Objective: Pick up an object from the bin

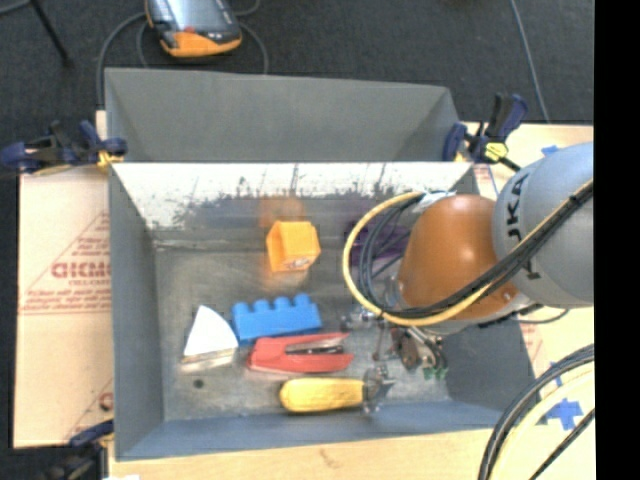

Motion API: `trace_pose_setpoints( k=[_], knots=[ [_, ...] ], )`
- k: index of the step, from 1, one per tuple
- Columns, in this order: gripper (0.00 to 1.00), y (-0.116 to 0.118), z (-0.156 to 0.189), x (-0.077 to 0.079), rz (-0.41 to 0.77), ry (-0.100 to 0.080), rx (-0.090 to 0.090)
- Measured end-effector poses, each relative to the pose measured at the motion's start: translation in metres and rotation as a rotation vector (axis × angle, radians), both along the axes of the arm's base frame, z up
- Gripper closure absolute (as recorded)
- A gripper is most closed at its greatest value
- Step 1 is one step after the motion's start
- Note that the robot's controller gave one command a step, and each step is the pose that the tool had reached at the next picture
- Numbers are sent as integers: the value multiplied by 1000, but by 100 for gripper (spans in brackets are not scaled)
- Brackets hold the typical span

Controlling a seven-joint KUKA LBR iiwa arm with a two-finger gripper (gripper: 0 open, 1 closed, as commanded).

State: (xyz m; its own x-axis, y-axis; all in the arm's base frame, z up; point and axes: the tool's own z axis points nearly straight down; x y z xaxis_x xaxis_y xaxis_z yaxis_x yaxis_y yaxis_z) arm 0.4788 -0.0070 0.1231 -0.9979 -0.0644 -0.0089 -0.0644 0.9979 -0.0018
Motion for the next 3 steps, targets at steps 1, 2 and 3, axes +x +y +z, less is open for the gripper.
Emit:
trace_pose_setpoints(
  k=[1, 2, 3],
  knots=[
    [100, 53, -39, 15, -69, -49, 3],
    [100, 53, -39, 15, -69, -49, 3],
    [100, 51, -11, 12, -69, 5, 0]
  ],
)
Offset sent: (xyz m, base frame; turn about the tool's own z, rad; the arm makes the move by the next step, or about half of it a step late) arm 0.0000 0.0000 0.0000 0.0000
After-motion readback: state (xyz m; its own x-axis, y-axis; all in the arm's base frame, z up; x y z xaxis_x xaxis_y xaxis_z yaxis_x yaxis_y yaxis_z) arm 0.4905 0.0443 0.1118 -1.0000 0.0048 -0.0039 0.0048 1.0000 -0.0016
